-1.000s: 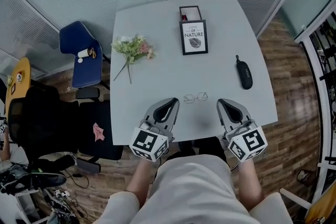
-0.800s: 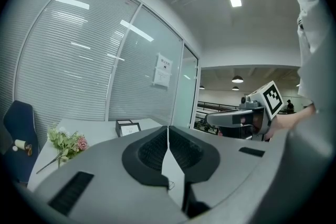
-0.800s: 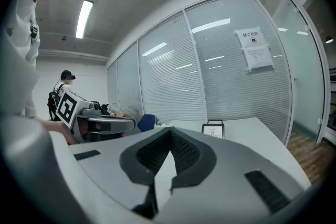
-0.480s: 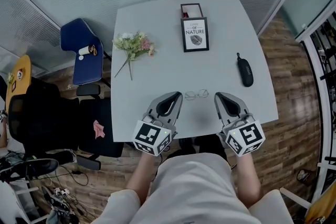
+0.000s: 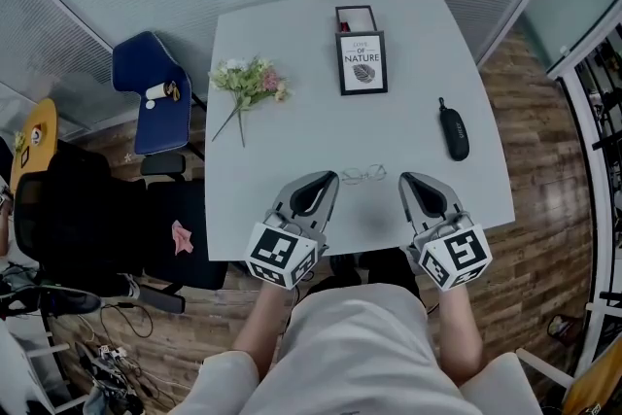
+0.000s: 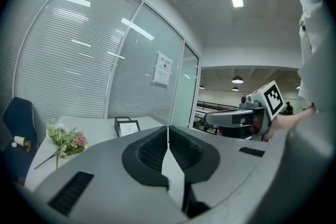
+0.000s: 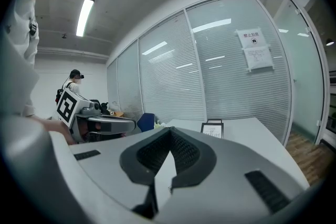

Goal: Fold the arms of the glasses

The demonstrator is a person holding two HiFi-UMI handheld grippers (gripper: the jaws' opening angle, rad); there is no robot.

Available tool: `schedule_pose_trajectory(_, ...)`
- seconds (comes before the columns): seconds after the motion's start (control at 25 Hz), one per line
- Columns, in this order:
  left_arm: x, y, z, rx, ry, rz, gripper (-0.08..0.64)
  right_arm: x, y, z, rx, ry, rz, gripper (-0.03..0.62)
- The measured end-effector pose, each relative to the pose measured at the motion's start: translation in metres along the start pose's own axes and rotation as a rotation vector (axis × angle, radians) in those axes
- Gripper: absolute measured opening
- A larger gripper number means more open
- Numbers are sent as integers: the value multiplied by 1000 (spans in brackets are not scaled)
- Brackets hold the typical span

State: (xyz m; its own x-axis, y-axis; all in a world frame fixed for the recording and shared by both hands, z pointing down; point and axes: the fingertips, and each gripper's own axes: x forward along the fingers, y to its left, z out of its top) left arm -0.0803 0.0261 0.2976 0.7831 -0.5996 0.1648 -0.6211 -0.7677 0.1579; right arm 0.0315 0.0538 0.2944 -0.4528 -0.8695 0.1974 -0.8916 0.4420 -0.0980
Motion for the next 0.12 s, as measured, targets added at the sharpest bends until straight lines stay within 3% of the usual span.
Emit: schedule_pose_trajectory(0.12,-1,4,0,-1,3,4,25,3,2,0,-5,2,4,3)
